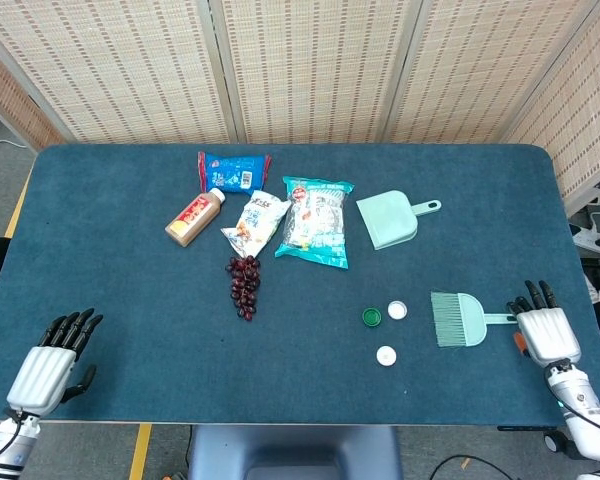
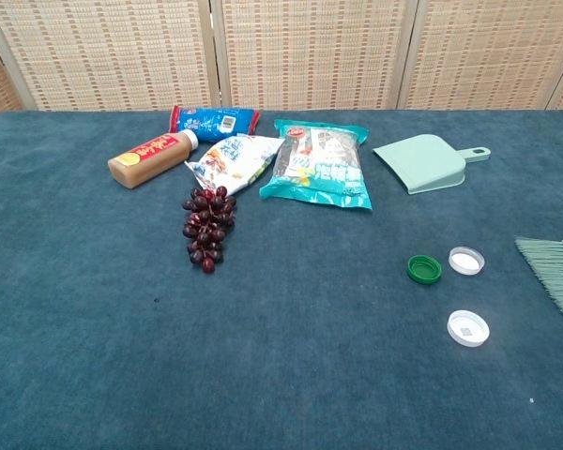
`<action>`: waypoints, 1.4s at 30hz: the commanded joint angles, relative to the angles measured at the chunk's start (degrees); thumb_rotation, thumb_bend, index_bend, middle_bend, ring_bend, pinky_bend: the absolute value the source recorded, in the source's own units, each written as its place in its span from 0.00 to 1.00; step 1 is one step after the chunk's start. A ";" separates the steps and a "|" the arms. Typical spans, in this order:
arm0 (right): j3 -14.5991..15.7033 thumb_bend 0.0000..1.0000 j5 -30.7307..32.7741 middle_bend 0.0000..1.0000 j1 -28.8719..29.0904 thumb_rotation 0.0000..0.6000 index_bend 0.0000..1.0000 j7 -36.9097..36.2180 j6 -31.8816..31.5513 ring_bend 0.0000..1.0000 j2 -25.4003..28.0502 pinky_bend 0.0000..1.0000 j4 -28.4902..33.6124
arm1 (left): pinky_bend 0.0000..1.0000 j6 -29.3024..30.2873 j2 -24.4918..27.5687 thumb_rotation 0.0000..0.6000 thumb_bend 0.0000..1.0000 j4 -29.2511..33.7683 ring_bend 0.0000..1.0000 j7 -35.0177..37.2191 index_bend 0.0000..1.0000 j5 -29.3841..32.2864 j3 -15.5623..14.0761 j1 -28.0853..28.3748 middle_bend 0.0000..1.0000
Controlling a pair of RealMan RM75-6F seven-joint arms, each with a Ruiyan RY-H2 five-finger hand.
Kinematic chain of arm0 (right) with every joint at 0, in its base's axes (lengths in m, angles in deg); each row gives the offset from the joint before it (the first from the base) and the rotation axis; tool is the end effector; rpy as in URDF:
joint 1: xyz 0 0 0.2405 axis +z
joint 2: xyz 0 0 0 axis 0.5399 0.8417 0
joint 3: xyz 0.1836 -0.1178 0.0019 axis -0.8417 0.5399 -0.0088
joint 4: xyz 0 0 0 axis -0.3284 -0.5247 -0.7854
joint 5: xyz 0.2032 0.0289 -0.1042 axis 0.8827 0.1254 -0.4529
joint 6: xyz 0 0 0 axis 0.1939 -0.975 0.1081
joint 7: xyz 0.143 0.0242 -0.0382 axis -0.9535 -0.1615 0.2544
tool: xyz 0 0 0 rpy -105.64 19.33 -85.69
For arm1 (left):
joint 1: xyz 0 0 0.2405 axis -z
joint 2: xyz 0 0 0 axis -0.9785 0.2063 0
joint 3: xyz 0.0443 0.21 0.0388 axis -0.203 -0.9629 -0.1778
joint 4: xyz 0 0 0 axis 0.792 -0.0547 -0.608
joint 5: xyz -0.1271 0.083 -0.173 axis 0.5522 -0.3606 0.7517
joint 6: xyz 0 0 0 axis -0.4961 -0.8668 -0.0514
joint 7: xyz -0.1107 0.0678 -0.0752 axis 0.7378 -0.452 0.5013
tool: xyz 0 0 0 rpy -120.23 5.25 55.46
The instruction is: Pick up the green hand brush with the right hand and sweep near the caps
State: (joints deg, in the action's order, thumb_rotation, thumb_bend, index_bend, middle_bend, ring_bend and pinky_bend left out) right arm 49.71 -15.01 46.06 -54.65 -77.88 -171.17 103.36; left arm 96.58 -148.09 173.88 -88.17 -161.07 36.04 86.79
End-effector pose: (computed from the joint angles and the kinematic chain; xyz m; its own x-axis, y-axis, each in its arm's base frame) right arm -0.3797 -0.2383 0.0729 0.7670 -0.2264 0.6004 -0.6288 -0.0792 0.7735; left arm -0.2797 0.1813 0.0741 0.5122 0.1696 0.8420 0.8576 -0.1538 -0.4907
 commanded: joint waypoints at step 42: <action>-0.59 0.37 3.32 0.61 3.46 1.00 0.74 -1.51 5.73 0.24 -11.06 0.00 -12.88 | 0.09 -2.68 -0.90 1.00 0.43 -3.28 0.00 1.03 0.00 3.06 0.51 1.55 0.00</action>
State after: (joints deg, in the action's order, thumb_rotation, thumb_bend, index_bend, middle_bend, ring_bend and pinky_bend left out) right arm 49.19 -11.76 49.52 -56.23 -72.20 -182.19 90.43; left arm 93.91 -149.00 170.60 -87.14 -158.01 36.55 88.34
